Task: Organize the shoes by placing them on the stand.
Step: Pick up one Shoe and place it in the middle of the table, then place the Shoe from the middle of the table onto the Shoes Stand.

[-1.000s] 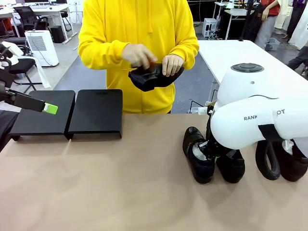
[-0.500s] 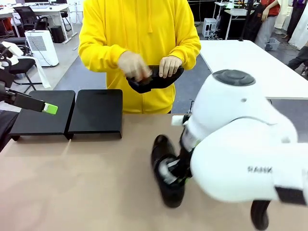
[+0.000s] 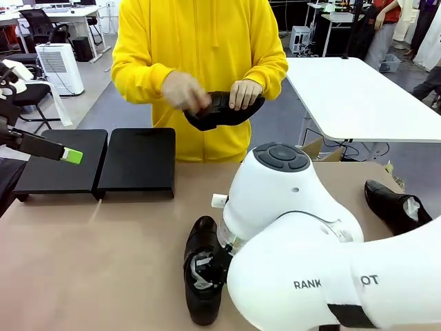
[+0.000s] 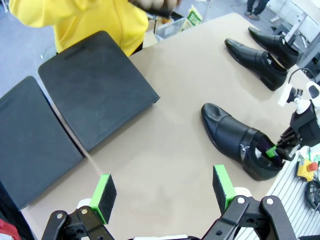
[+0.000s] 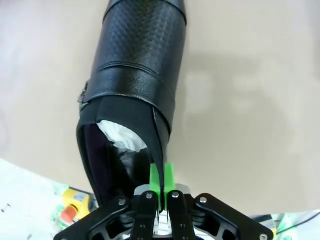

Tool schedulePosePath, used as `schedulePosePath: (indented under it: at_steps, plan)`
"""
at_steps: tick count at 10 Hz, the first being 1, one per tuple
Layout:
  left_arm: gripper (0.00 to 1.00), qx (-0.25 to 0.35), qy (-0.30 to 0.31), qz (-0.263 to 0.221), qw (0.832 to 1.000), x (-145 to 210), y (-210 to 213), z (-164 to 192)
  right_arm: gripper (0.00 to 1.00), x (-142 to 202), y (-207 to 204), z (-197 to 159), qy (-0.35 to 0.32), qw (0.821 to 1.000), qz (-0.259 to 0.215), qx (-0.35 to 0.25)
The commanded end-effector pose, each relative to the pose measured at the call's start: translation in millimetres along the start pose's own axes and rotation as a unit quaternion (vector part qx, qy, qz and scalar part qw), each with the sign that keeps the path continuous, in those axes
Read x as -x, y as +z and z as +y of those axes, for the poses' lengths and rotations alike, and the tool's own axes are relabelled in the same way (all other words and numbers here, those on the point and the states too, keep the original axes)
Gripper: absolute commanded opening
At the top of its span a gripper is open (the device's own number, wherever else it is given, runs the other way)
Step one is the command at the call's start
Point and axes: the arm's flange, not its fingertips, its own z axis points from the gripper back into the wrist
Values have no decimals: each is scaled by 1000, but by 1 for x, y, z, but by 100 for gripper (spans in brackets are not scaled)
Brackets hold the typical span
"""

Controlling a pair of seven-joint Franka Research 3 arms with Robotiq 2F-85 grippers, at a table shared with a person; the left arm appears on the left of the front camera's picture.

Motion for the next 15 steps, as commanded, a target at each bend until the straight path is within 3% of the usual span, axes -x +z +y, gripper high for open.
schedulePosePath:
  at_steps: [1, 5, 6, 8, 15]
  plan:
    - [100, 8, -6, -3, 1000, 0, 0, 2, 12, -15, -7, 11, -48, 998, -28, -3]
    - [100, 8, -6, -3, 1000, 0, 0, 2, 86, -18, -1, 5, -40, 999, -25, 3]
    - [100, 8, -6, -3, 1000, 0, 0, 2, 100, -15, 6, -2, -39, 999, -28, -4]
    - [100, 8, -6, -3, 1000, 0, 0, 2, 100, -9, 18, -14, -27, 999, -12, -18]
    - [100, 8, -6, -3, 1000, 0, 0, 2, 100, -16, 4, -2, -39, 999, -23, -7]
